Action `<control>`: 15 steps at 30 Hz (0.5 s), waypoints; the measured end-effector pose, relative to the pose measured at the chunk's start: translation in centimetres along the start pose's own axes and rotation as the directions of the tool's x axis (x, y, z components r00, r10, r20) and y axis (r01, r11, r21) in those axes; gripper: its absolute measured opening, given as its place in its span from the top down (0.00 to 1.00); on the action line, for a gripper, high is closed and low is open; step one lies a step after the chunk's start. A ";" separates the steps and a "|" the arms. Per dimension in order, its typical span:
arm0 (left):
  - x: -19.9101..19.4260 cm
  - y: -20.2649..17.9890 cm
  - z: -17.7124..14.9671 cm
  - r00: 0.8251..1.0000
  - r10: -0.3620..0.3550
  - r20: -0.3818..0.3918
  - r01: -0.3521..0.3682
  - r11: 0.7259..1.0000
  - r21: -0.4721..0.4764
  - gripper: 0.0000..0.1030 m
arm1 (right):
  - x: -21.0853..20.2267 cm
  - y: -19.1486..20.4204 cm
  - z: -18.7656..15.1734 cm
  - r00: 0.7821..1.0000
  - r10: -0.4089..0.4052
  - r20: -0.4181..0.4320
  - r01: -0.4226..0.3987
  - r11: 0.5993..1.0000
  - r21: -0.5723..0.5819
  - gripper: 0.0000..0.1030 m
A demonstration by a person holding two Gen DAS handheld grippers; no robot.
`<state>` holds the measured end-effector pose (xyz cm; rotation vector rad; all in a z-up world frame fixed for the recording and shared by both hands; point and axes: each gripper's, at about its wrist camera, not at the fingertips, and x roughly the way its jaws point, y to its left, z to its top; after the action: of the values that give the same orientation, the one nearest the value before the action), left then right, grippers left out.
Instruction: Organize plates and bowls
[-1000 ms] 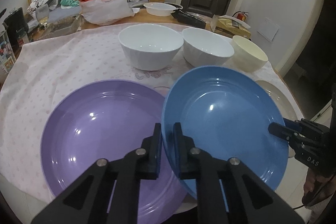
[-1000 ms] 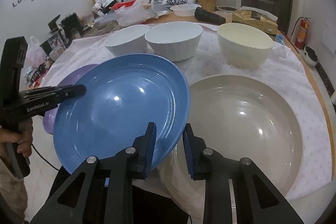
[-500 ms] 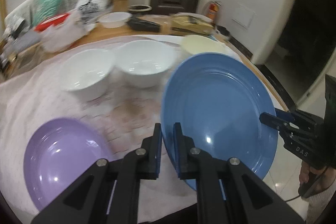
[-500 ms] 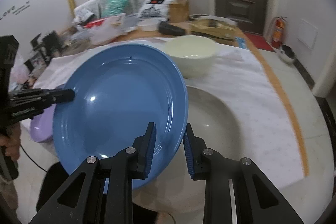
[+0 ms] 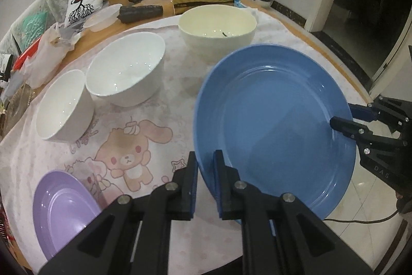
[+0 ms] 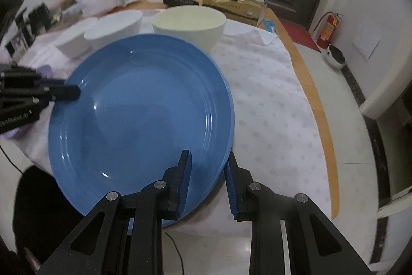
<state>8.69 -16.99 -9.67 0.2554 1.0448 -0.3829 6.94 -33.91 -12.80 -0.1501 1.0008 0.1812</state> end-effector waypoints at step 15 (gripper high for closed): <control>1.2 -1.1 0.1 0.997 0.065 -0.048 -0.060 0.993 0.099 0.87 | 0.4 0.8 0.6 0.999 -0.032 -0.044 0.031 0.999 -0.026 0.71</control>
<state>8.89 -18.24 -10.70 0.3860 1.0674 -0.3723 7.50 -32.98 -12.88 -0.1933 1.0403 0.1622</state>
